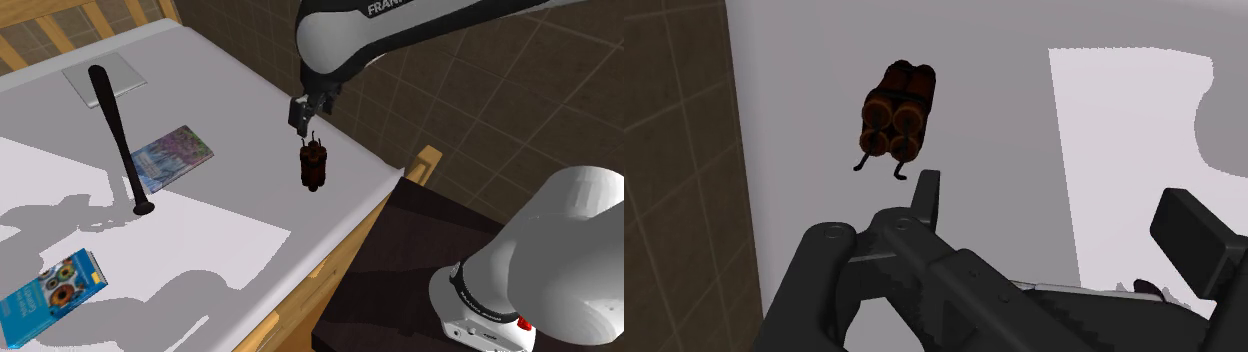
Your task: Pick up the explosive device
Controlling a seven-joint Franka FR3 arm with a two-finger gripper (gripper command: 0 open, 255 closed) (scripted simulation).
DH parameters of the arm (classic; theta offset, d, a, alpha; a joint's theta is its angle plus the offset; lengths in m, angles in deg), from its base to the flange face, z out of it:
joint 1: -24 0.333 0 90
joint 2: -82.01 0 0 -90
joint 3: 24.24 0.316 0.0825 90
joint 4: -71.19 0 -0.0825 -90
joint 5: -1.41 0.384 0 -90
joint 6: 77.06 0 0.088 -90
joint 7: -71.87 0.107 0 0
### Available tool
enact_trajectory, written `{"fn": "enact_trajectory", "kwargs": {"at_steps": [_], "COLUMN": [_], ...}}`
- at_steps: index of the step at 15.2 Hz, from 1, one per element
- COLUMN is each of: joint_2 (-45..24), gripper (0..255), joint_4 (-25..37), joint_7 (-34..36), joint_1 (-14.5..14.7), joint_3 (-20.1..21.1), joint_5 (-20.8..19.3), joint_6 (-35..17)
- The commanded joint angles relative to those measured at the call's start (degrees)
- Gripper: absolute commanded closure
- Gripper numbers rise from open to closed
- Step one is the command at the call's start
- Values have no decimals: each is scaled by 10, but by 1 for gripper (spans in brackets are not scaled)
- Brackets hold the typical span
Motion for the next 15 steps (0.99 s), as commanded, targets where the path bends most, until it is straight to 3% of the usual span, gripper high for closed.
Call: {"fn": "enact_trajectory", "kwargs": {"at_steps": [1,15], "joint_2": [-46,-343], "gripper": [0,0], "joint_4": [14,148], "joint_7": [-2,-24], "joint_1": [-5,-43], "joint_3": [-5,-36], "joint_5": [-2,10], "joint_6": [-30,-173]}}
